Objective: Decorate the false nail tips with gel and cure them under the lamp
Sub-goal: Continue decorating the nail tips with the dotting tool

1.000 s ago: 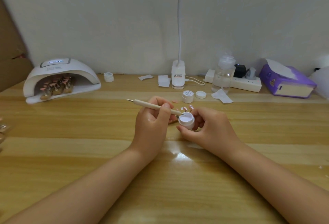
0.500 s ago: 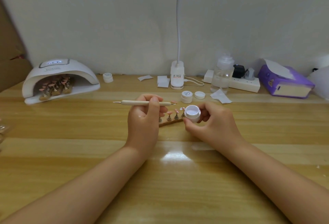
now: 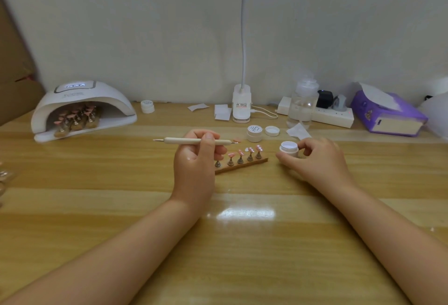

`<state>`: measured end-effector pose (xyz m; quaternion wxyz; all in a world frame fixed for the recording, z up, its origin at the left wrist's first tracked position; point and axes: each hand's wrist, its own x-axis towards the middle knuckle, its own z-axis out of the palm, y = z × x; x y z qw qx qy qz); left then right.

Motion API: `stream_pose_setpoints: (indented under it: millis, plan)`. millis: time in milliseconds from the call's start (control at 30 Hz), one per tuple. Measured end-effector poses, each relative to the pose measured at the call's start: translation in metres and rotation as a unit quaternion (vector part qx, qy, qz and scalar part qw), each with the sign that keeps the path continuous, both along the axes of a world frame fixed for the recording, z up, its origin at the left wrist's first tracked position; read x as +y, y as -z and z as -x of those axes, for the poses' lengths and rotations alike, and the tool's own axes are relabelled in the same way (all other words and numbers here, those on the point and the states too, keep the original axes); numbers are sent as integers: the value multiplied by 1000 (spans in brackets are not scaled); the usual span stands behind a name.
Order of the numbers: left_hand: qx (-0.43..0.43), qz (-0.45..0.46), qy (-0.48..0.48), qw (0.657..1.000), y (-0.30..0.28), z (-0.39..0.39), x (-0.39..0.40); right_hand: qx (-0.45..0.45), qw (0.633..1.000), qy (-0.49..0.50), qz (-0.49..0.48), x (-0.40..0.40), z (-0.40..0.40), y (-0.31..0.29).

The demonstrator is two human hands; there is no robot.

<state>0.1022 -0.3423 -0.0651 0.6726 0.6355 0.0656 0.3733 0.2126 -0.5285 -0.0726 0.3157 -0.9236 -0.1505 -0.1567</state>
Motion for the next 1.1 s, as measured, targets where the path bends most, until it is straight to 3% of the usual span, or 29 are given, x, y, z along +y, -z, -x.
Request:
stream_pose_setpoints:
  millis: [367,467,600,767,1100]
  plan:
    - [3,2,-10,1000,1,-1,1,84,993,40,69,5,0,0]
    - [6,-4,-16,1000,0,-1,1,30,998,22,52,12,6,-7]
    - [7,-6,-25,1000,0,0,1,-91,993,-59,-43,25,29,-17]
    - [7,-7,-30,1000,1,-1,1,-17,992,-121,-6,49,51,-7]
    - [2,-19,-27,999,3,-1,-3,-4,989,-141,54,60,46,6]
